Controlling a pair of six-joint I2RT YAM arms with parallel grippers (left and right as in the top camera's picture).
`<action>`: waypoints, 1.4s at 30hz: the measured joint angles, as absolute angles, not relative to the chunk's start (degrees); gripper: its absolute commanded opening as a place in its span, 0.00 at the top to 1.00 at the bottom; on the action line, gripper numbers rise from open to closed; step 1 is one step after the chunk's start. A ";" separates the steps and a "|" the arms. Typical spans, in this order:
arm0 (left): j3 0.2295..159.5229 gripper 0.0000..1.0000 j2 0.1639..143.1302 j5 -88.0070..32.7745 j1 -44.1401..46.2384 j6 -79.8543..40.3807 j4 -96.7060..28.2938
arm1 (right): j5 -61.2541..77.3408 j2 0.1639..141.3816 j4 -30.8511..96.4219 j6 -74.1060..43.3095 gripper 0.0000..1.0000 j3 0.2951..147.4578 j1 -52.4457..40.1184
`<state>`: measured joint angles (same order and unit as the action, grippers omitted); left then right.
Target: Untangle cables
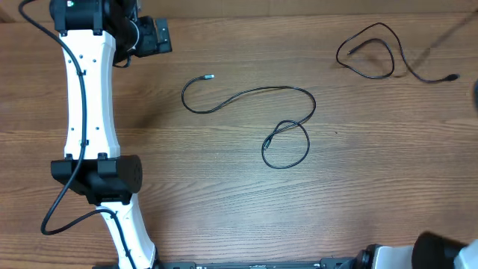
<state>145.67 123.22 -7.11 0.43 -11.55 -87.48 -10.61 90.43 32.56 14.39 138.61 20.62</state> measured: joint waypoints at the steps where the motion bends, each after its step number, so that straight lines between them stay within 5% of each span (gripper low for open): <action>1: 145.67 0.00 123.22 -7.11 0.71 -11.55 -87.05 | -8.32 91.94 30.09 15.25 0.96 138.61 23.62; 8: 145.67 0.00 123.22 -7.11 3.14 -10.20 -85.67 | 3.92 103.33 25.78 16.51 0.96 138.67 35.68; 22: 145.67 0.00 123.22 -7.11 7.62 -8.10 -85.56 | 14.00 123.61 56.73 -1.87 0.96 135.57 46.13; 31: 145.67 0.00 123.22 -7.09 7.97 -5.48 -86.21 | 22.15 123.94 51.40 -4.56 0.94 116.86 56.51; 32: 145.67 0.00 123.22 -7.09 7.97 -5.37 -86.19 | 22.26 123.94 50.30 -4.51 0.79 114.48 56.77; 34: 145.67 0.00 123.22 -7.09 7.97 -5.32 -86.19 | 22.61 124.05 48.62 -4.47 0.00 111.15 56.86; 42: 145.67 0.00 123.22 -7.11 7.97 -5.32 -86.91 | 30.35 124.36 46.28 -4.51 0.00 110.52 53.36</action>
<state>145.67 123.22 -7.11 7.97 -5.32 -86.91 30.35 124.36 46.28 -4.51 110.52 53.36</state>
